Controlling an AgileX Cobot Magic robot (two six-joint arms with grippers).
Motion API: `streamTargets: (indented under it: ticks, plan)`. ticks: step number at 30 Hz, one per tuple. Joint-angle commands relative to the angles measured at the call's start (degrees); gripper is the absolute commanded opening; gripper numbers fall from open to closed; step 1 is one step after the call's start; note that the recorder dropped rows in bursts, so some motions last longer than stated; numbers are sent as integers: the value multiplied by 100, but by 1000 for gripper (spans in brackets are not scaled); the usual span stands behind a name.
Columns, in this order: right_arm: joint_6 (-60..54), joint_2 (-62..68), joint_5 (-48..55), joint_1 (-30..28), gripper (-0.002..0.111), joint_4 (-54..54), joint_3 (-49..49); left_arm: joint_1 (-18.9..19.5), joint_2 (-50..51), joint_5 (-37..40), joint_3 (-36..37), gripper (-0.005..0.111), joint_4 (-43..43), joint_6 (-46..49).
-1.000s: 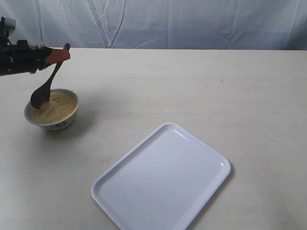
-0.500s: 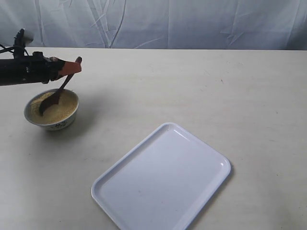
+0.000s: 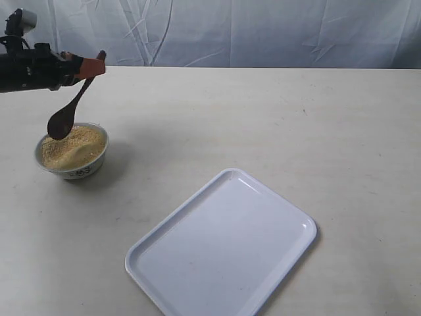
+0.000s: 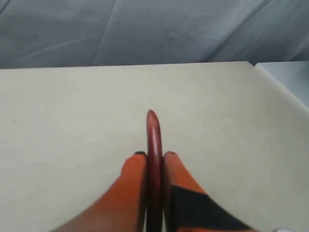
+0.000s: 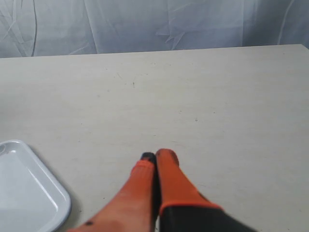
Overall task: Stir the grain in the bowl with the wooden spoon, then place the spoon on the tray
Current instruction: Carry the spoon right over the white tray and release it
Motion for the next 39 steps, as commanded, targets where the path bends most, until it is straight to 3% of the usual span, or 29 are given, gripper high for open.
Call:
streamTargets:
  ticks: [1,4,8,12,17,23,31,34,39]
  plan:
    - [0,-31,-81,22,0,5,28,-24,-307,-409,-26,0,393,18]
    - [0,-31,-81,22,0,5,28,-24,-380,-409,-26,0,482,-451]
    - [0,-31,-81,22,0,5,28,-104,-791,-281,-26,0,1166,-1813]
    - [0,-31,-81,22,0,5,28,-696,-1278,-240,-26,0,2340,-3129]
    - [0,-31,-81,22,0,5,28,-1675,-1459,-221,-15,0,2909,-4126]
    - [0,-31,-81,22,0,5,28,-2922,-1447,-469,-15,0,2860,-4451]
    - [0,-31,-81,22,0,5,28,-4563,-1340,-2406,432,0,2543,-4683]
    - [0,-31,-81,22,0,5,28,-4870,-1109,-2802,628,0,2470,-4683]
    - [0,-31,-81,22,0,5,28,-4977,-670,-2762,766,0,2174,-4683]
